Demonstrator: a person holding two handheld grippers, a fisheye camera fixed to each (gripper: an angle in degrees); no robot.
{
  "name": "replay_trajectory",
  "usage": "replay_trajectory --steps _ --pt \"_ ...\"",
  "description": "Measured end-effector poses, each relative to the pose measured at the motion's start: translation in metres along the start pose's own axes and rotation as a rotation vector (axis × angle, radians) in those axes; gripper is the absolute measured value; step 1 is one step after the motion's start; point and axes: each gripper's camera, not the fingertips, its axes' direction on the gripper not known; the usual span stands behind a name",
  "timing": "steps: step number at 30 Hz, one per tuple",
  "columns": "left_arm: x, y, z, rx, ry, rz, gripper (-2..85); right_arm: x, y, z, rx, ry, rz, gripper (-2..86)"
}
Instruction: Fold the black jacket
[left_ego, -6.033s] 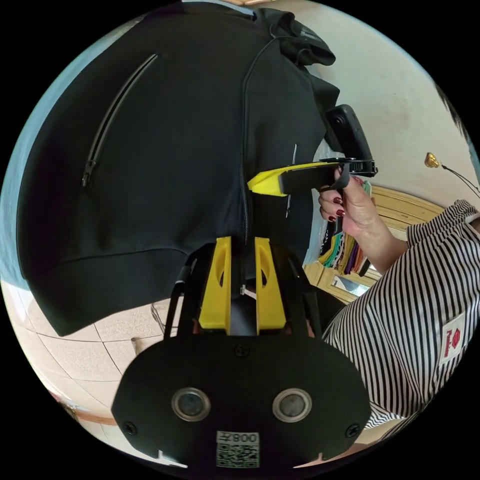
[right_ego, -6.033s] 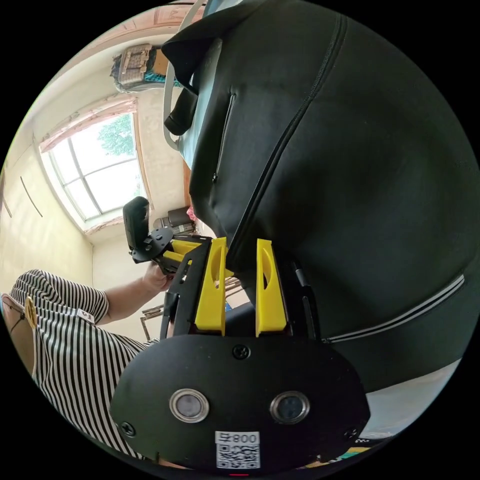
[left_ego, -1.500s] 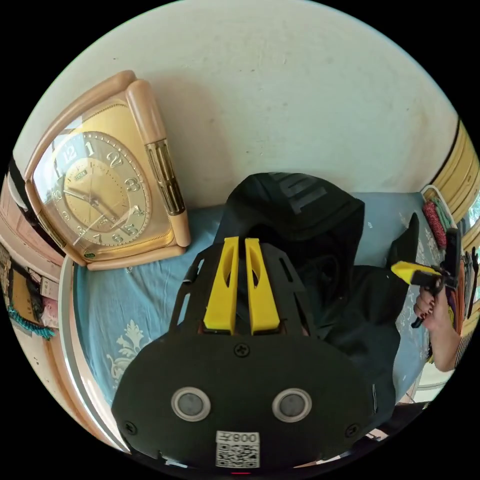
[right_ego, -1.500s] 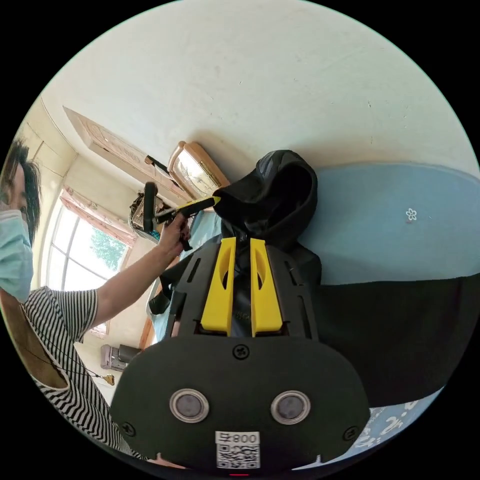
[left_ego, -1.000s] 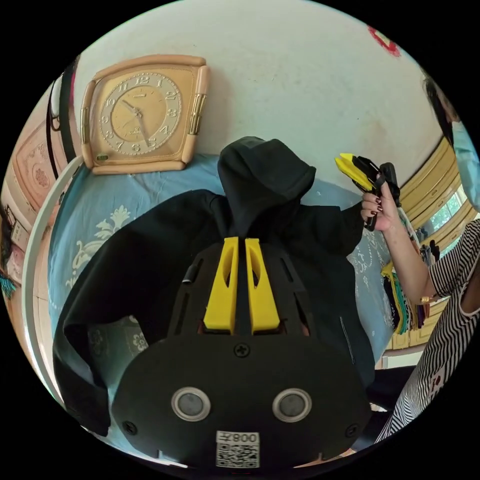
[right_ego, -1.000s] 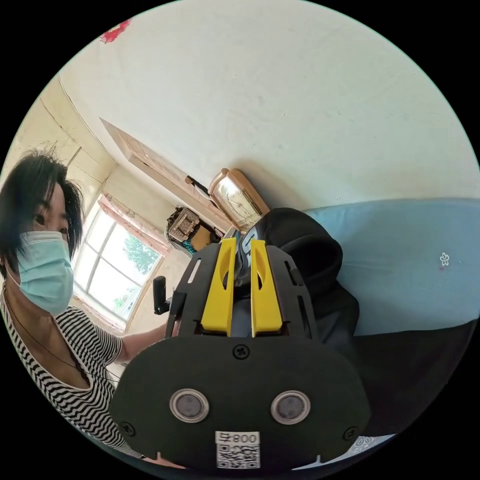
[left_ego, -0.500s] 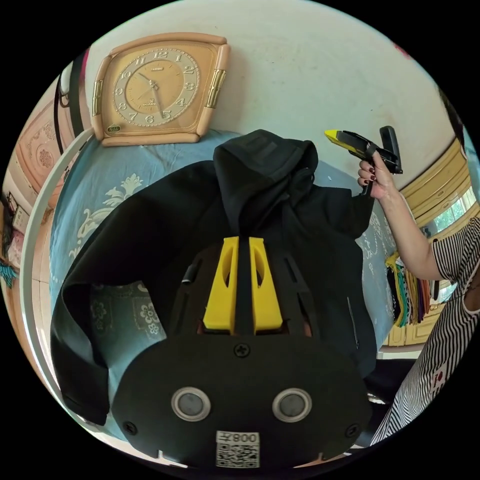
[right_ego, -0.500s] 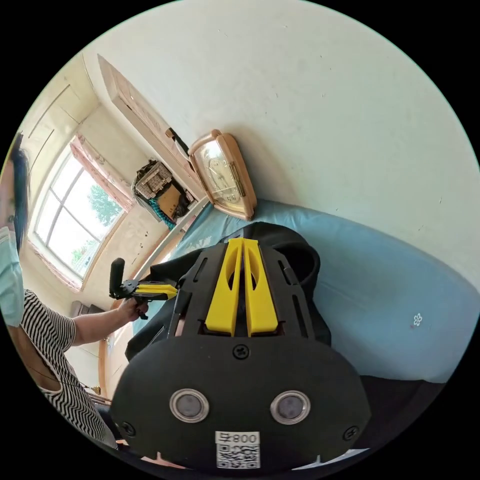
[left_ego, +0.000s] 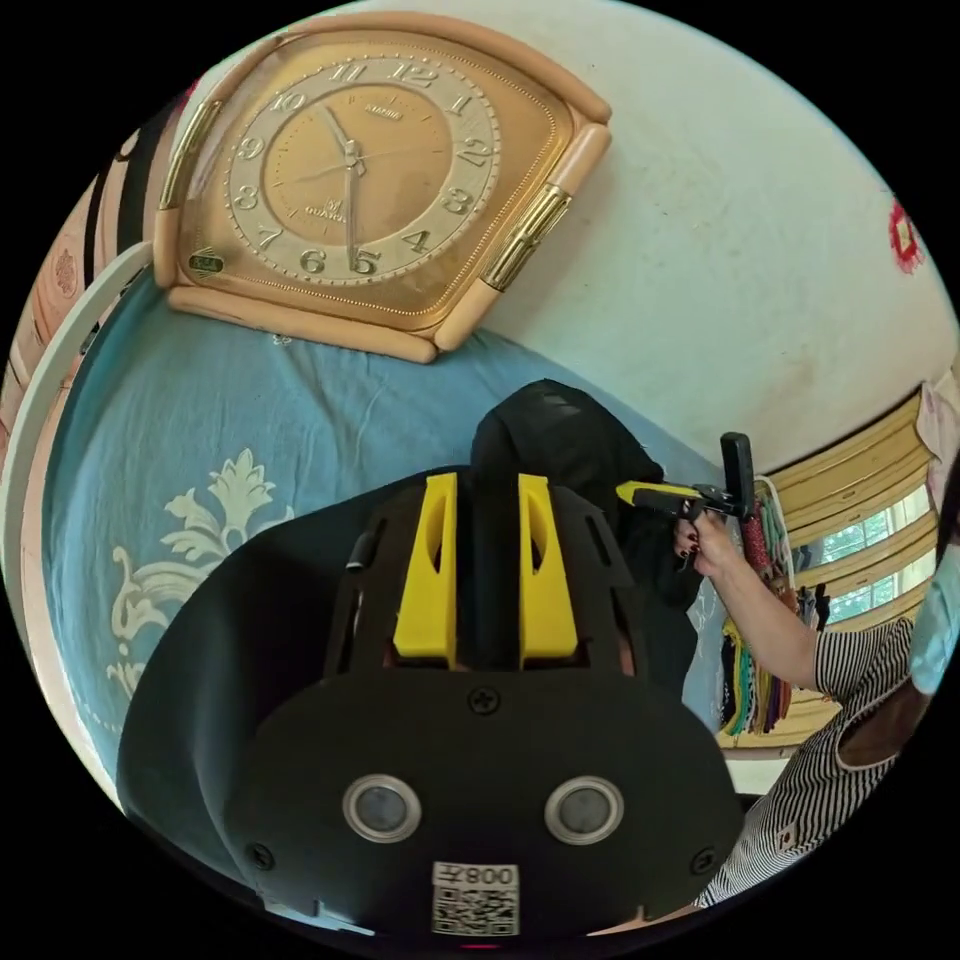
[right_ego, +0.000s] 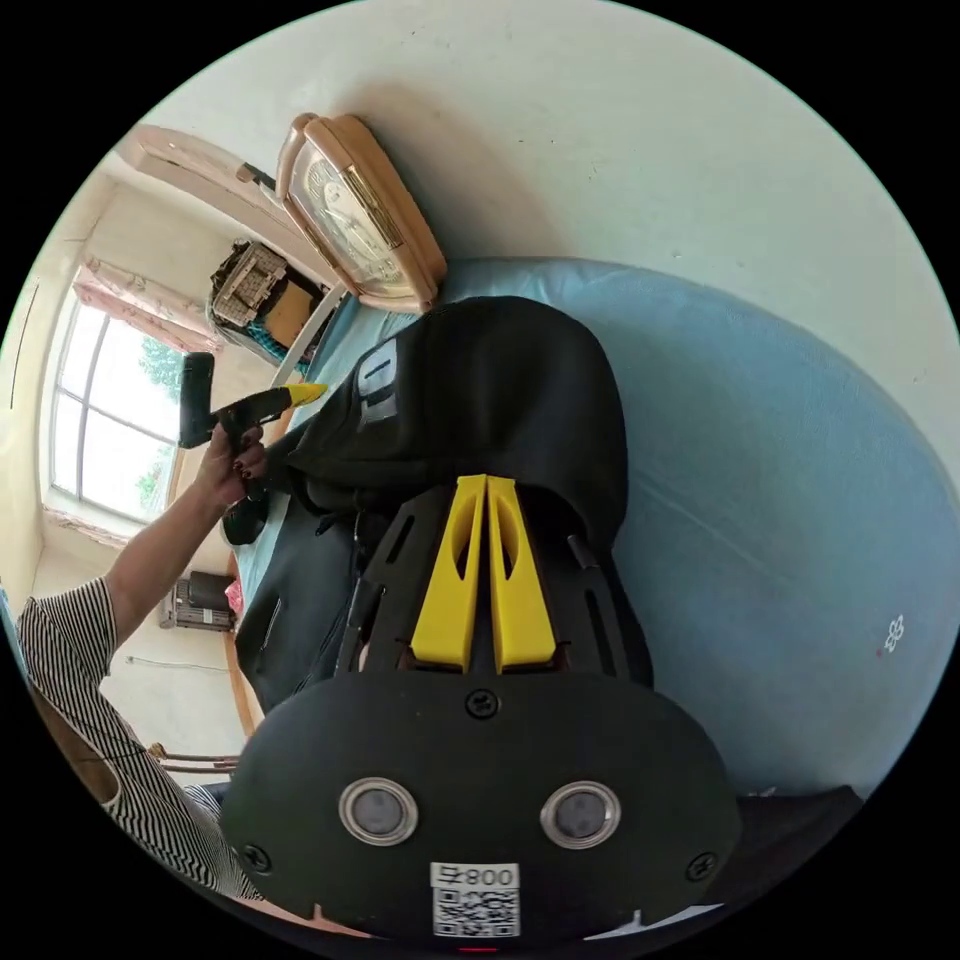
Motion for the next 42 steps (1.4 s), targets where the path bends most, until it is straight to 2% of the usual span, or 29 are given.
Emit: replay_trajectory --steps 2,5,8,13,18,22,28,31,34,42 --pt "-0.002 -0.021 0.016 -0.054 -0.079 -0.005 9.4 -0.004 0.001 0.032 -0.092 0.068 -0.024 0.1" --pt "-0.002 -0.038 0.038 -0.126 -0.011 -0.016 7.9 -0.011 0.006 0.039 -0.023 0.078 -0.015 0.0" --pt "0.007 -0.044 0.047 -0.183 -0.038 0.008 4.5 -0.012 0.005 0.049 -0.023 0.069 -0.003 0.0" --pt "0.030 -0.035 0.025 -0.095 0.010 0.099 1.9 -0.010 0.011 0.053 0.003 0.032 0.034 0.2" --pt "0.068 -0.002 -0.019 0.058 0.137 0.271 1.2 -0.027 0.051 0.007 0.149 -0.019 0.024 0.7" --pt "0.111 0.047 -0.046 0.072 0.216 0.497 1.0 -0.021 0.115 -0.026 0.189 -0.150 0.072 2.5" --pt "0.148 0.131 -0.023 -0.219 0.079 0.716 1.0 0.011 0.195 -0.052 0.270 -0.506 0.253 8.0" --pt "0.158 0.157 -0.016 -0.288 0.041 0.775 0.8 0.024 0.211 -0.053 0.302 -0.592 0.337 8.7" --pt "0.166 0.175 -0.008 -0.338 -0.059 0.842 0.8 0.032 0.206 -0.048 0.273 -0.595 0.382 10.4" --pt "0.166 0.185 0.003 -0.378 -0.164 0.913 0.7 0.022 0.149 0.021 -0.027 -0.573 0.386 9.5"
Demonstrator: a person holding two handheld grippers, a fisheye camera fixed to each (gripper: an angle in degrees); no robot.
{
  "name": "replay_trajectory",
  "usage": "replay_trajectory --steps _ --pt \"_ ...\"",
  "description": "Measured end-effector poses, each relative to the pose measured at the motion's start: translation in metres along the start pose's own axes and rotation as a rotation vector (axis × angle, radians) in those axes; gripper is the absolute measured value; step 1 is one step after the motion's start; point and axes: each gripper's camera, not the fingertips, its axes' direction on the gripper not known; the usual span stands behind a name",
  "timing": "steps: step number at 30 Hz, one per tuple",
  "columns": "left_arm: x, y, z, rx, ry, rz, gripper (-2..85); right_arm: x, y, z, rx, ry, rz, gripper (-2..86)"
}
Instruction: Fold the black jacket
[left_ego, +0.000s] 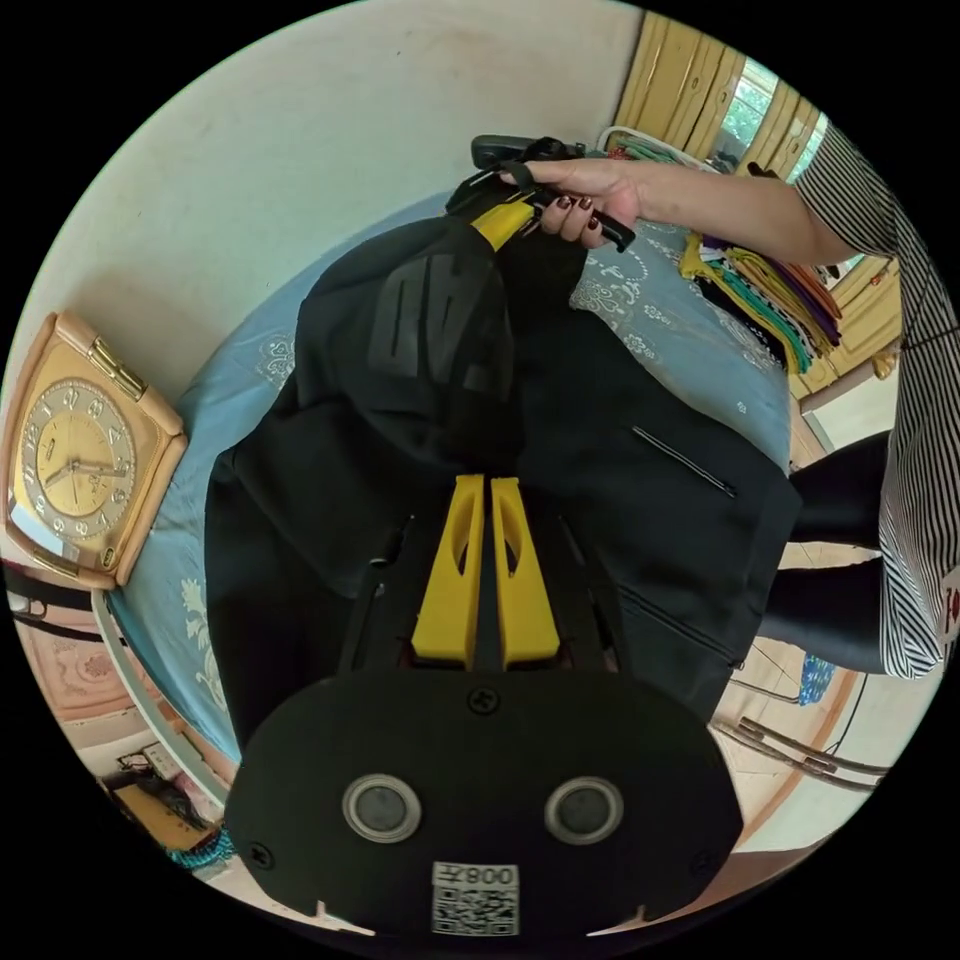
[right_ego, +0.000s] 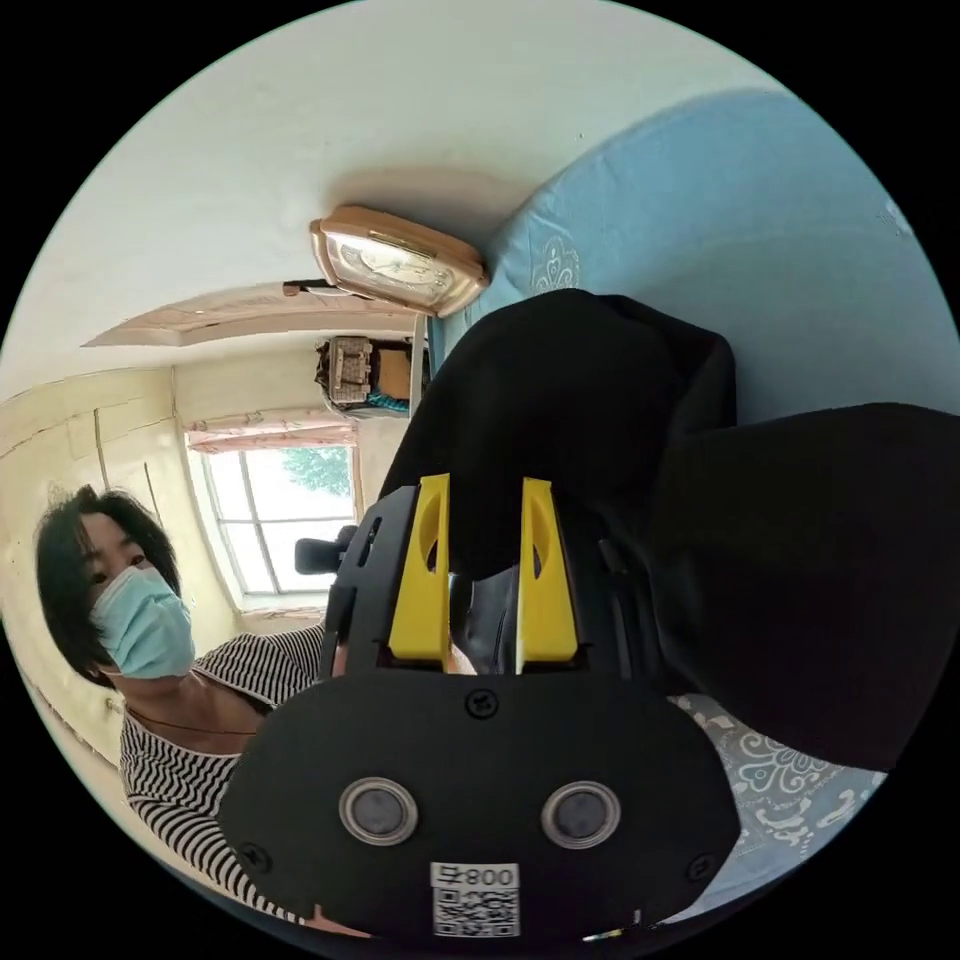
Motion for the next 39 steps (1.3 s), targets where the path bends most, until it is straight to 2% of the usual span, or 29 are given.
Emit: replay_trajectory --steps 3,6,8,10,12,14,15,16,18,20,22,25,27,30,34,36,37,39 --pt "-0.003 -0.002 -0.002 -0.026 -0.066 0.028 0.7 0.013 -0.006 0.023 -0.025 -0.103 0.037 4.5" --pt "-0.011 -0.004 -0.018 -0.018 -0.201 0.034 0.8 -0.002 -0.007 0.018 0.070 -0.220 -0.024 1.8" --pt "-0.018 0.002 -0.040 0.042 -0.312 0.000 0.8 -0.044 0.002 -0.002 0.161 -0.265 -0.213 1.1" --pt "-0.019 0.010 -0.048 0.079 -0.349 -0.034 0.9 -0.068 0.015 -0.004 0.150 -0.224 -0.341 0.8" --pt "-0.019 0.019 -0.036 0.067 -0.307 -0.063 1.1 -0.066 0.034 0.010 0.107 -0.143 -0.383 0.7" --pt "-0.027 0.036 0.004 -0.034 -0.167 -0.172 1.6 -0.023 0.062 0.049 0.034 -0.053 -0.266 0.6" --pt "-0.031 0.042 0.012 -0.043 -0.113 -0.213 1.8 -0.010 0.068 0.059 0.008 -0.035 -0.228 0.6" --pt "-0.041 0.057 0.022 -0.023 0.021 -0.315 2.2 0.011 0.083 0.076 -0.018 -0.020 -0.169 0.5" --pt "-0.059 0.085 0.028 0.061 0.194 -0.487 3.1 0.027 0.100 0.089 -0.010 -0.044 -0.139 0.5" --pt "-0.082 0.130 0.023 0.274 0.336 -0.714 5.0 0.036 0.115 0.096 0.033 -0.057 -0.117 0.5" --pt "-0.099 0.160 0.022 0.403 0.358 -0.884 7.0 0.035 0.120 0.101 0.040 -0.048 -0.122 0.5" --pt "-0.129 0.177 0.041 0.421 0.347 -1.043 10.6 0.027 0.123 0.110 0.037 -0.049 -0.136 0.5" --pt "-0.149 0.173 0.058 0.411 0.373 -1.079 11.9 0.023 0.125 0.114 0.033 -0.042 -0.138 0.5" --pt "-0.178 0.152 0.076 0.374 0.304 -1.077 11.1 0.014 0.130 0.117 0.039 -0.035 -0.157 0.5" --pt "-0.203 0.124 0.100 0.334 0.364 -1.058 4.0 0.006 0.139 0.120 0.052 -0.050 -0.166 0.5" --pt "-0.210 0.120 0.103 0.416 0.449 -1.045 3.0 -0.002 0.143 0.117 0.072 -0.065 -0.189 0.5" --pt "-0.213 0.121 0.098 0.520 0.481 -1.032 2.7 -0.010 0.146 0.114 0.093 -0.078 -0.215 0.5" --pt "-0.218 0.126 0.092 0.642 0.488 -1.032 2.5 -0.022 0.149 0.111 0.120 -0.071 -0.267 0.5"
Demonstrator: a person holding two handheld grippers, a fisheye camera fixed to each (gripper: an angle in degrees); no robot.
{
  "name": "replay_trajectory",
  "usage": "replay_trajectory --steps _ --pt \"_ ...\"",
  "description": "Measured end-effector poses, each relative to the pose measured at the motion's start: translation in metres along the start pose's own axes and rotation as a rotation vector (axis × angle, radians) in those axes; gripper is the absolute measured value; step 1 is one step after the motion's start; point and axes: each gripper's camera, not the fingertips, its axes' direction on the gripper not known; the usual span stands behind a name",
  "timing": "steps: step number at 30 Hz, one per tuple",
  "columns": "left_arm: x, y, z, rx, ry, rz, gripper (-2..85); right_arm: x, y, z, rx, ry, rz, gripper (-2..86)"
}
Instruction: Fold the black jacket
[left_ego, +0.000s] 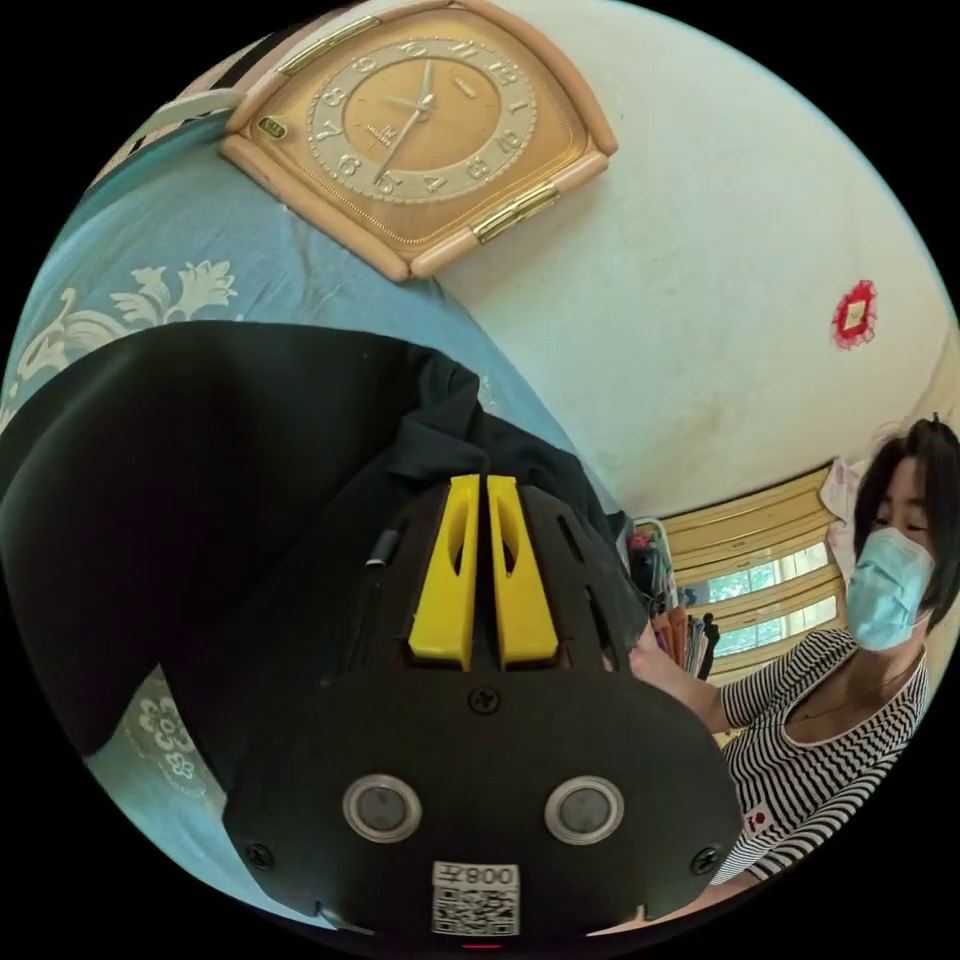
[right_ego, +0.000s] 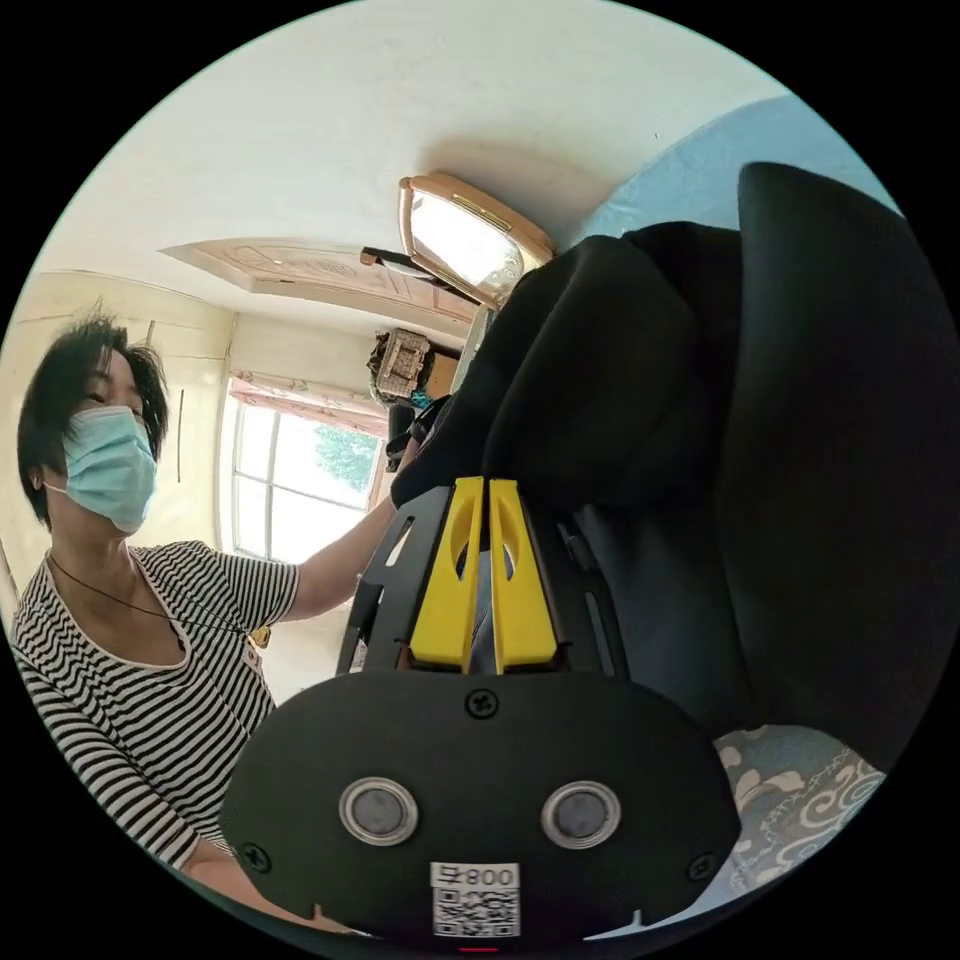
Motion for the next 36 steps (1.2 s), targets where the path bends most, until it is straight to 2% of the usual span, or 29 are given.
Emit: replay_trajectory --steps 4,6,11,15,18,21,23,26,30,34,36 --pt "-0.033 0.014 -0.003 0.004 -0.155 -0.134 3.3 0.007 0.002 0.029 -0.112 0.140 -0.011 0.6" --pt "-0.039 0.025 -0.007 0.038 -0.156 -0.153 4.0 0.017 0.008 0.046 -0.190 0.195 0.043 0.6" --pt "0.000 0.032 -0.001 0.128 -0.313 -0.048 3.2 0.009 0.025 0.027 -0.137 0.191 0.054 0.9" --pt "0.038 0.028 0.028 0.170 -0.263 0.082 1.3 0.001 0.033 0.003 -0.058 0.166 0.083 1.1" --pt "0.065 0.024 0.079 0.032 -0.187 0.234 0.6 -0.002 0.042 -0.025 0.023 0.152 0.130 1.0" --pt "0.072 0.030 0.135 -0.132 -0.326 0.330 0.3 -0.008 0.050 -0.048 0.066 0.159 0.140 0.4" --pt "0.058 0.039 0.170 -0.226 -0.534 0.347 0.2 -0.018 0.052 -0.065 0.105 0.175 0.117 0.2" --pt "0.038 0.043 0.184 -0.235 -0.473 0.295 0.2 -0.036 0.037 -0.069 0.109 0.186 0.021 0.0" --pt "0.049 0.047 0.182 -0.162 -0.469 0.289 0.2 -0.032 -0.001 -0.046 -0.006 0.291 -0.055 0.0" --pt "0.091 0.065 0.189 -0.116 -0.333 0.422 0.2 0.014 -0.014 -0.022 -0.147 0.473 0.042 0.0" --pt "0.097 0.077 0.209 -0.172 -0.356 0.475 0.2 0.027 -0.009 -0.022 -0.158 0.467 0.060 0.0"
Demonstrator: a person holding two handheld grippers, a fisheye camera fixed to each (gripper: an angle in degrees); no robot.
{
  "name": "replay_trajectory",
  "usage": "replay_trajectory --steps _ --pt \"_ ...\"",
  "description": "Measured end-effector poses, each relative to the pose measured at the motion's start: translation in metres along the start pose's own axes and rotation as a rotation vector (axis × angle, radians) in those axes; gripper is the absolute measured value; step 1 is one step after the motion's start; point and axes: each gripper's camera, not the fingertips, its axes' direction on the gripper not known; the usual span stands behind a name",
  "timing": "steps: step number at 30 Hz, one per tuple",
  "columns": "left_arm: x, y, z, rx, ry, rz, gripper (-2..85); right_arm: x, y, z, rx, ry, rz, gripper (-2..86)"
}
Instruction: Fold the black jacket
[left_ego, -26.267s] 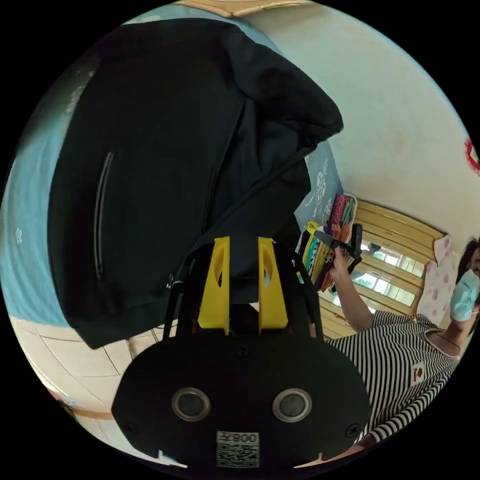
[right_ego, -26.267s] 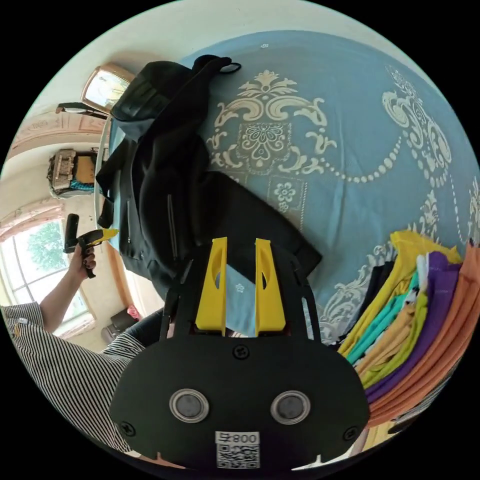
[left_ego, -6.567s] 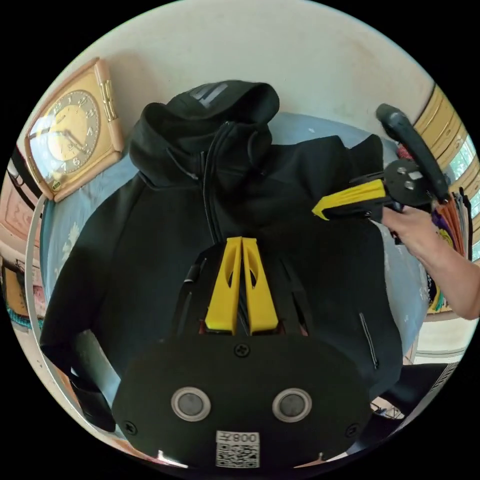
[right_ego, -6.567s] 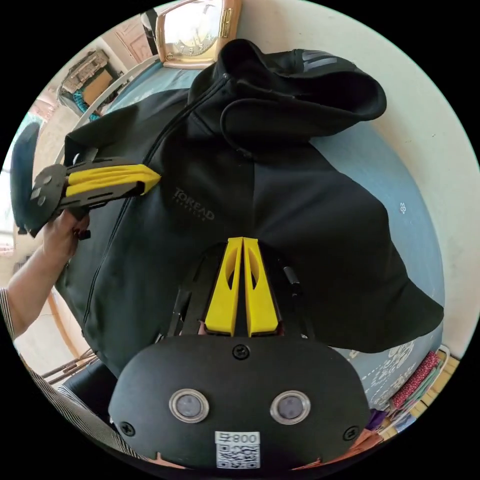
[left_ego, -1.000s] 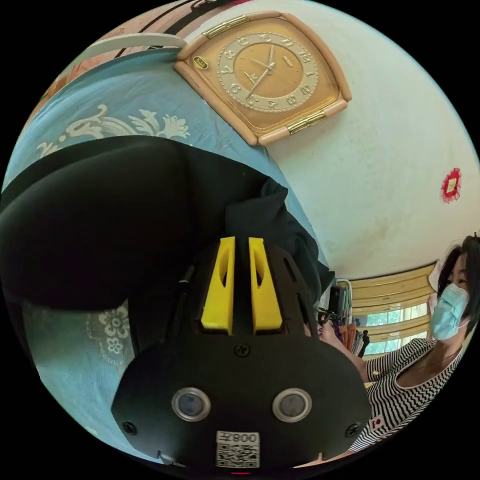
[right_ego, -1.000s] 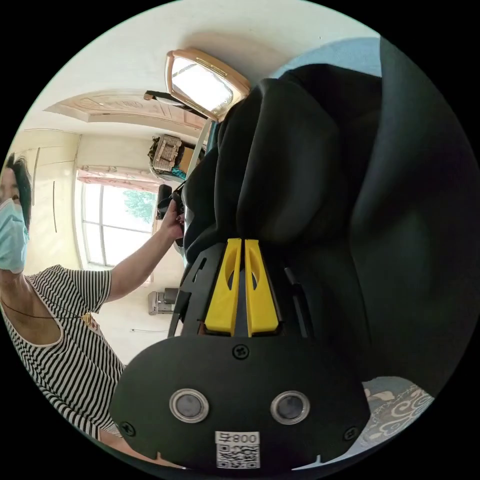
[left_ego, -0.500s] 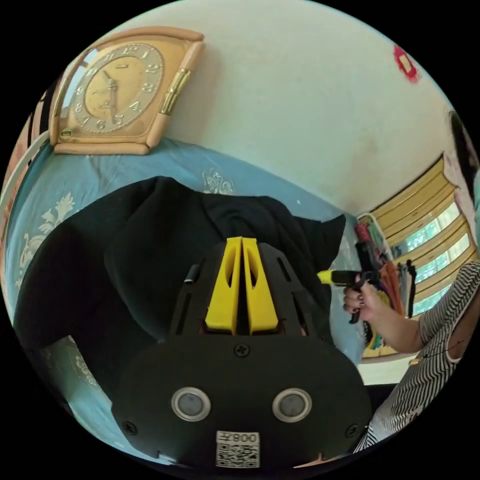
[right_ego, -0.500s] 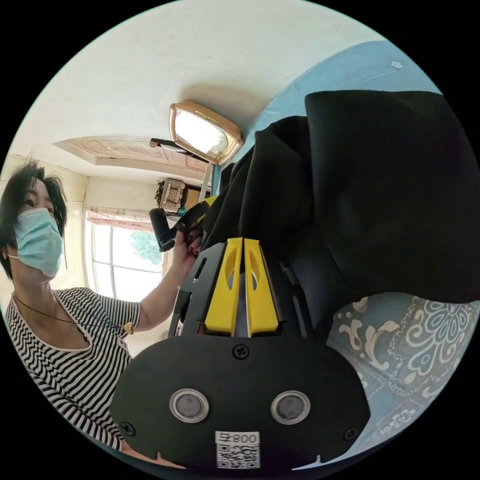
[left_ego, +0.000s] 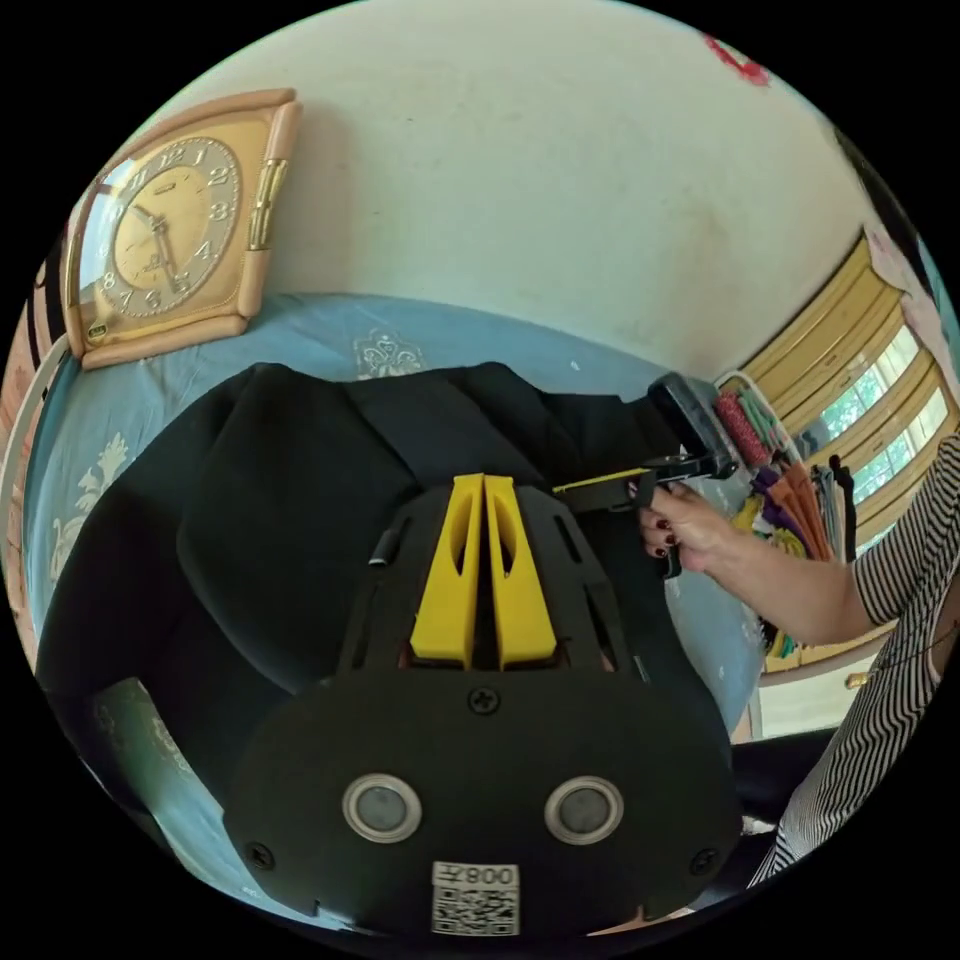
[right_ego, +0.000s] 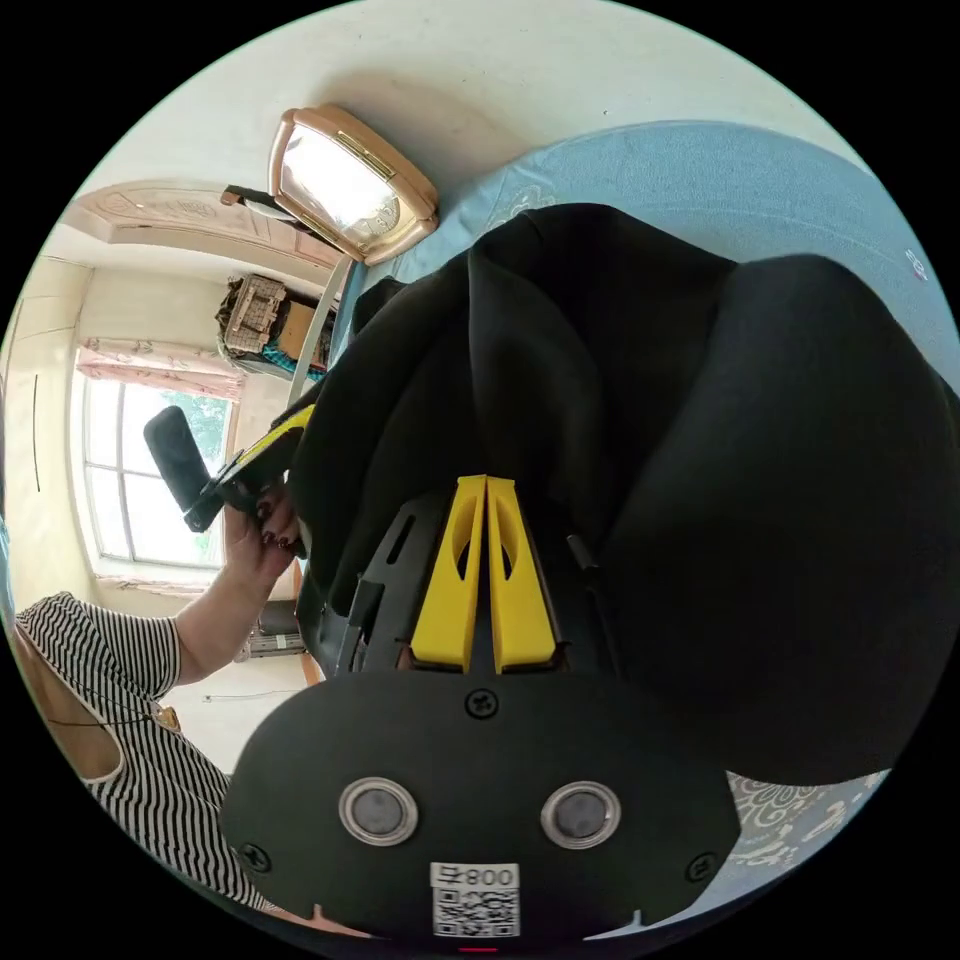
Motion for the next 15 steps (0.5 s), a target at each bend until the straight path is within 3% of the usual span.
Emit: replay_trajectory --steps 3,6,9,15 --pt "0.004 0.011 0.052 -0.193 -0.147 0.048 0.2 0.015 0.005 -0.005 0.024 -0.020 0.009 0.0" --pt "-0.006 0.012 0.057 -0.171 -0.054 -0.011 0.2 0.028 0.007 -0.013 0.016 -0.035 0.018 0.0" --pt "-0.006 0.011 0.038 -0.105 -0.100 -0.054 0.2 0.038 0.021 -0.033 0.049 -0.072 0.016 0.1" --pt "0.004 0.014 -0.003 0.039 -0.059 -0.079 0.2 0.092 0.106 -0.151 0.341 -0.218 0.098 1.0"
